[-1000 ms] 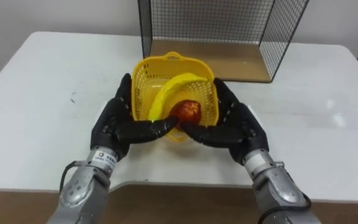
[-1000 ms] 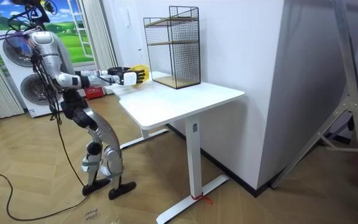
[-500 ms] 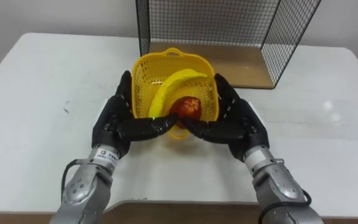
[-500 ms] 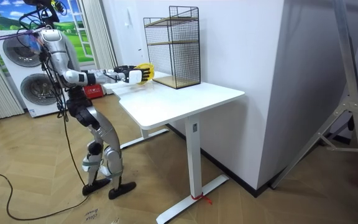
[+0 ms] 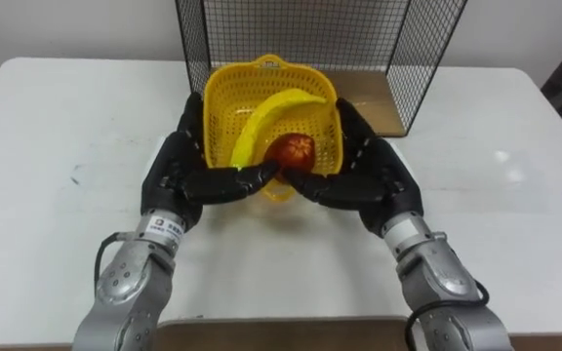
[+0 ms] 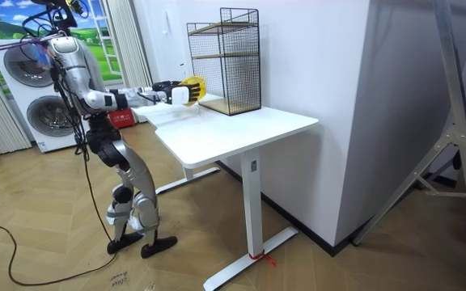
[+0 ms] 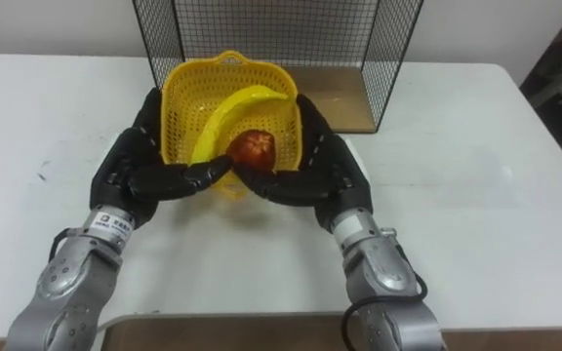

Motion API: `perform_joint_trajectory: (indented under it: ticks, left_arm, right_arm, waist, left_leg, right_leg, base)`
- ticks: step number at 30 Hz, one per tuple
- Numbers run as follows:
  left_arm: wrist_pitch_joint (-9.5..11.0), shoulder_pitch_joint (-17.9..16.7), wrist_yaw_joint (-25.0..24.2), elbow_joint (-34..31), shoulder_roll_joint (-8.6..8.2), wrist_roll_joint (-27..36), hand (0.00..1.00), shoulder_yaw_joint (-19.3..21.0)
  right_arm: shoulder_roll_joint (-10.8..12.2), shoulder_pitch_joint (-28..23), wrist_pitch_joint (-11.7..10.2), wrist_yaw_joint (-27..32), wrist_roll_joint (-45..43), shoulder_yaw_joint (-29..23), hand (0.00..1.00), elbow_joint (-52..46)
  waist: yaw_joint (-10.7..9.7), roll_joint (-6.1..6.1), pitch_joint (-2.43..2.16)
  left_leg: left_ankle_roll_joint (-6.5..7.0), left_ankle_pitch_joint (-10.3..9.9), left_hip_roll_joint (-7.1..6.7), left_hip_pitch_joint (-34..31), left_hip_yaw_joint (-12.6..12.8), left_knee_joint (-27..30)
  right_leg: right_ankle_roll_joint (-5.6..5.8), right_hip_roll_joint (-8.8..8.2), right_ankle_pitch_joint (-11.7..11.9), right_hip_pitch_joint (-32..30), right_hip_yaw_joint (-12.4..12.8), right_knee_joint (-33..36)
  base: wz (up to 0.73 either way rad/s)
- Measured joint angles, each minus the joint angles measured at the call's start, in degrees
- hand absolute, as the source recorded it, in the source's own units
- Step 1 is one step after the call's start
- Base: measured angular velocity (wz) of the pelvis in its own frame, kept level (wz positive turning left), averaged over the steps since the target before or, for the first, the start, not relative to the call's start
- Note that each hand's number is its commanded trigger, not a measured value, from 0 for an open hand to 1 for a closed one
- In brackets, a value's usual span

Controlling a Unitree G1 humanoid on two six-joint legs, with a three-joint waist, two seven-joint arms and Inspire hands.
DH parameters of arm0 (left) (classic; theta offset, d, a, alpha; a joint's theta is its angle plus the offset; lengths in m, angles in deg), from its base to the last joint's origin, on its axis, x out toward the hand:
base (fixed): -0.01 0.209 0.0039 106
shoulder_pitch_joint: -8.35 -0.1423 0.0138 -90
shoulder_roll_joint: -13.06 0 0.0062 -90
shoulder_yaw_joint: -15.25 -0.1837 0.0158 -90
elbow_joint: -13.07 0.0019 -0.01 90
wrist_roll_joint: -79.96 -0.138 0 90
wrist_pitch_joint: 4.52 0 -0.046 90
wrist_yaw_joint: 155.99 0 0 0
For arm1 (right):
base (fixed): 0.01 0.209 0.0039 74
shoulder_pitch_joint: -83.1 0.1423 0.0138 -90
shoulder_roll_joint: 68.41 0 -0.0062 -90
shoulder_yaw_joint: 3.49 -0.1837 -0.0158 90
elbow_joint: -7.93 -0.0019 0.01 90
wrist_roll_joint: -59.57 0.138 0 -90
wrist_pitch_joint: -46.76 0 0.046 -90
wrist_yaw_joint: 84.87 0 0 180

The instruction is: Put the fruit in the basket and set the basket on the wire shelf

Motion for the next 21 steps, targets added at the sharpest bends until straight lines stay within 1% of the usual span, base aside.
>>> perform_joint_trajectory:
  ticks: [1,3,5,8,10,12,13,15,17,21]
  left_arm:
    - [-0.07,0.76,0.63,0.00,0.01,0.02,0.00,-0.15]
    - [-0.07,2.22,1.25,0.01,-0.04,0.03,0.00,-0.28]
    - [-0.07,4.52,2.28,0.34,-0.25,0.10,0.00,-0.53]
    - [-0.08,7.10,2.52,1.61,-0.32,0.08,0.00,-0.59]
    - [-0.15,7.54,2.88,2.37,-0.45,0.08,0.00,-0.69]
    - [-0.82,7.95,3.02,3.54,-0.61,0.08,0.00,-0.82]
    - [-1.65,8.19,3.14,3.74,-0.77,0.09,0.00,-0.86]
    - [-2.22,8.21,3.31,3.76,-0.83,0.03,0.00,-0.84]
    - [-2.99,8.56,3.39,3.76,-0.66,-0.02,0.00,-0.72]
    - [-3.83,9.53,3.46,3.86,-0.28,0.00,0.00,-0.59]
  right_arm:
    - [0.22,0.36,0.00,0.49,-0.01,0.02,0.00,-0.01]
    - [0.49,0.81,0.00,1.42,-0.14,0.06,0.00,-0.17]
    - [0.73,2.03,0.01,2.41,0.02,0.09,0.00,-0.33]
    - [0.68,2.88,0.01,2.78,0.02,-0.65,0.00,-1.05]
    - [0.67,3.33,0.08,2.96,0.05,-0.69,0.00,-1.05]
    - [0.66,3.58,0.09,3.63,0.04,-0.60,0.00,-1.05]
    - [0.65,3.60,0.12,4.31,0.04,-0.60,0.00,-1.03]
    - [0.77,3.60,0.31,4.87,0.12,-0.77,0.00,-0.96]
    - [0.92,3.75,0.94,5.20,0.08,-0.83,0.00,-0.96]
    - [0.92,4.43,1.05,5.47,0.45,-0.90,0.00,-0.51]
  waist:
    - [-0.57,0.02,0.00]
    - [-0.95,0.00,0.00]
    - [-1.77,0.00,0.00]
    - [-1.94,0.08,-0.07]
    - [-1.79,0.09,-0.07]
    - [-1.85,0.10,-0.08]
    - [-1.83,0.10,-0.08]
    - [-1.83,0.15,-0.11]
    - [-1.85,0.20,-0.13]
    - [-1.72,0.52,-0.15]
  left_leg:
    - [-0.10,0.09,-0.10,-0.06,-0.34,0.02]
    - [-0.26,0.26,-0.42,-0.18,-0.52,0.09]
    - [-0.28,0.83,-0.71,-0.23,-0.56,-0.82]
    - [-0.44,1.59,-0.74,0.12,-0.33,-2.31]
    - [-0.60,1.76,-0.72,0.73,0.39,-2.90]
    - [-0.65,1.77,-0.61,0.96,0.52,-2.74]
    - [-0.71,1.83,-0.61,0.96,0.54,-2.64]
    - [-0.74,1.87,-0.55,0.91,0.82,-2.56]
    - [-0.75,1.90,-0.42,0.93,0.73,-2.56]
    - [-0.75,1.90,-0.27,1.12,0.73,-2.58]
  right_leg:
    - [-0.07,-0.15,0.04,0.00,-0.25,-0.01]
    - [-0.13,-0.17,0.07,0.01,-0.06,-0.05]
    - [-0.04,-0.20,0.15,-0.02,0.47,-0.69]
    - [-0.12,0.09,1.07,0.25,0.98,-1.96]
    - [-0.45,0.34,1.63,0.56,0.94,-2.08]
    - [-0.51,0.53,1.62,0.69,1.04,-2.14]
    - [-0.54,0.54,1.64,0.58,1.04,-2.25]
    - [-0.65,0.60,1.76,0.50,1.05,-2.78]
    - [-0.68,0.66,1.92,0.73,0.92,-3.05]
    - [-0.63,0.64,2.01,0.92,0.92,-3.10]
  base:
    - [0.09]
    - [0.02]
    - [0.00]
    - [-0.07]
    - [-0.15]
    - [-0.08]
    - [0.00]
    - [-0.02]
    - [0.00]
    - [0.00]
